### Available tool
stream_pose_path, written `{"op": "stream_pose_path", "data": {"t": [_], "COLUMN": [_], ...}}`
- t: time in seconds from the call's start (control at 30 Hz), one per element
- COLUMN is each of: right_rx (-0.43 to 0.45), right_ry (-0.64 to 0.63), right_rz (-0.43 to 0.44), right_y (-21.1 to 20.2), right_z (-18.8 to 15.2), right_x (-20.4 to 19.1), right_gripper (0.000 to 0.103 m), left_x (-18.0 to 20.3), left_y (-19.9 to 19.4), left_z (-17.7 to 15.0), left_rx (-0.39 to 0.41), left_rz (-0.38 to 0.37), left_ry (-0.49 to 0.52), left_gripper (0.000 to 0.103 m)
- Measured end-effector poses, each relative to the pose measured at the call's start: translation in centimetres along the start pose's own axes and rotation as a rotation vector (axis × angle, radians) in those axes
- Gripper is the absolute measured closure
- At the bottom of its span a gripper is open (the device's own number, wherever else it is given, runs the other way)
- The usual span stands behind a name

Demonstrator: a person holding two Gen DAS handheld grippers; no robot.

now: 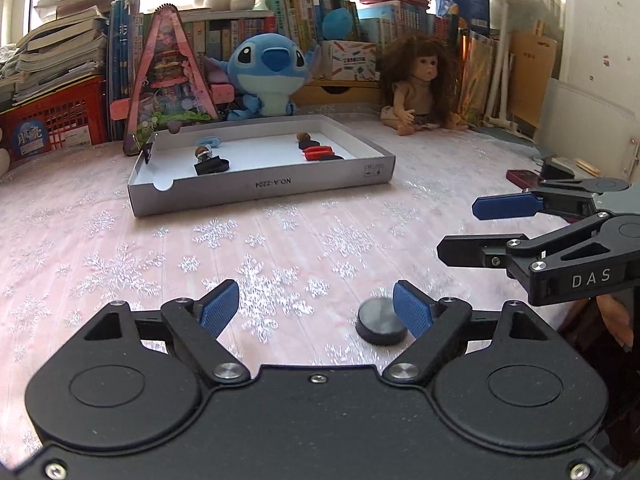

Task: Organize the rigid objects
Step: 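Move both tools back toward the black disc and clear lid on the cloth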

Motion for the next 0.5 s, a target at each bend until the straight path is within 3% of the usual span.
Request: {"op": "stream_pose_path", "data": {"t": [0.27, 0.5], "right_rx": [-0.014, -0.027], "right_ry": [0.013, -0.018], "right_rz": [0.000, 0.035], "right_y": [-0.8, -1.1], "right_z": [-1.3, -2.2], "right_x": [0.0, -1.0], "right_gripper": [0.019, 0.019], "left_x": [-0.2, -0.3], "left_y": [-0.6, -0.6], "left_z": [-1.6, -2.1], "left_rx": [-0.015, -0.023], "left_rz": [0.001, -0.003], "left_ry": [0.002, -0.008], "left_gripper": [0.021, 0.030]}}
Point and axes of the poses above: each gripper's, at about its wrist camera, not at the fingertips, and y roughly the way its jaws point, x to its right, z to its top, the point moved 3 cm from there along y, roughly the way its jaws point, and after that the axes turned 2 degrees about y, right-handed, at the moved point
